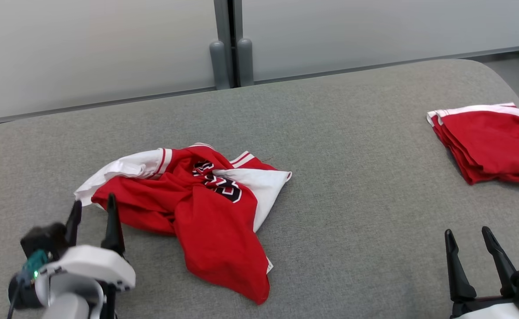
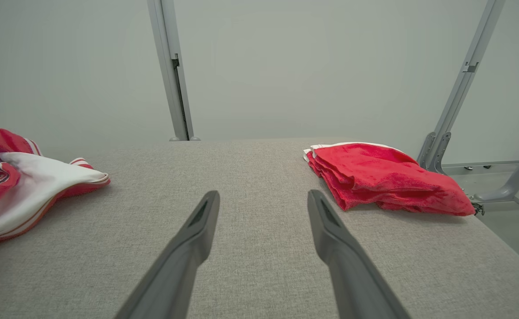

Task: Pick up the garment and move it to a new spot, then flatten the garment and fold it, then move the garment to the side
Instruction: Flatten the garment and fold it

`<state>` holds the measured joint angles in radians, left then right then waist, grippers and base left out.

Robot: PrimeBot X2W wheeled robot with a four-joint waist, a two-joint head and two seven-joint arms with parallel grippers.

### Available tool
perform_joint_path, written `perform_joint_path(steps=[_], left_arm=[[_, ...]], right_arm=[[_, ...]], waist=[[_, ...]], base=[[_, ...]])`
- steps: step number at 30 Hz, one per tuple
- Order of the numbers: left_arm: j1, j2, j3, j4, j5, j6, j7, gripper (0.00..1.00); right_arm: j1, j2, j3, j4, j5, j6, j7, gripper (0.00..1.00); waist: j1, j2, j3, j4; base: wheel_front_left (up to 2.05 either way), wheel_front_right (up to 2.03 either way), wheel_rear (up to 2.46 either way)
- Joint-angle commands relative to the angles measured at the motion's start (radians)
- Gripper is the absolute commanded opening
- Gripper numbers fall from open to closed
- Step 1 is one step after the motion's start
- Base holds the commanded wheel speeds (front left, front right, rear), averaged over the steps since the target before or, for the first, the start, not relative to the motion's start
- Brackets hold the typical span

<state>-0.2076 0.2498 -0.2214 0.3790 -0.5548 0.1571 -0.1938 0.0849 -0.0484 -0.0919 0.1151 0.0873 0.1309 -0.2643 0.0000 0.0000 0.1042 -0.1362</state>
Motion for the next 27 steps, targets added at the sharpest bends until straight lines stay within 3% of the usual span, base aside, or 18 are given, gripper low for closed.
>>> perform_joint_path(steps=[1, 5, 11, 17, 22, 27], left_arm=[[0.057, -0.005, 0.007, -0.064, -0.013, 0.027, 0.013, 1.00], [0.219, -0.045, -0.023, -0.284, -0.053, 0.073, 0.097, 1.00], [0.355, -0.075, -0.168, -0.454, -0.083, 0.053, 0.258, 1.00], [0.341, -0.099, -0.283, -0.450, -0.095, 0.004, 0.350, 1.00], [0.266, -0.121, -0.335, -0.334, -0.088, -0.032, 0.401, 1.00], [0.192, -0.146, -0.355, -0.226, -0.076, -0.029, 0.408, 1.00]], right_arm=[[0.006, -0.005, -0.003, -0.005, 0.001, 0.000, 0.000, 1.00], [0.011, -0.005, -0.002, -0.008, 0.003, 0.000, 0.000, 1.00], [0.015, -0.005, 0.016, -0.003, 0.006, 0.000, 0.000, 1.00], [0.005, -0.004, 0.019, 0.000, 0.000, 0.000, 0.000, 1.00], [-0.015, -0.004, 0.033, 0.000, -0.004, 0.000, 0.000, 1.00], [-0.029, -0.005, 0.037, 0.000, 0.002, 0.000, 0.000, 1.00]], waist=[[0.0000, 0.0000, -0.009, 0.010], [0.0000, 0.0000, -0.020, 0.026], [0.0000, 0.0000, -0.027, 0.037], [0.0000, 0.0000, -0.027, 0.033], [0.0000, 0.0000, -0.009, 0.012], [0.0000, 0.0000, 0.025, -0.021]], base=[[0.00, 0.00, 0.00], [0.00, 0.00, 0.00], [0.00, 0.00, 0.00], [0.00, 0.00, 0.00], [0.00, 0.00, 0.00], [0.00, 0.00, 0.00]])
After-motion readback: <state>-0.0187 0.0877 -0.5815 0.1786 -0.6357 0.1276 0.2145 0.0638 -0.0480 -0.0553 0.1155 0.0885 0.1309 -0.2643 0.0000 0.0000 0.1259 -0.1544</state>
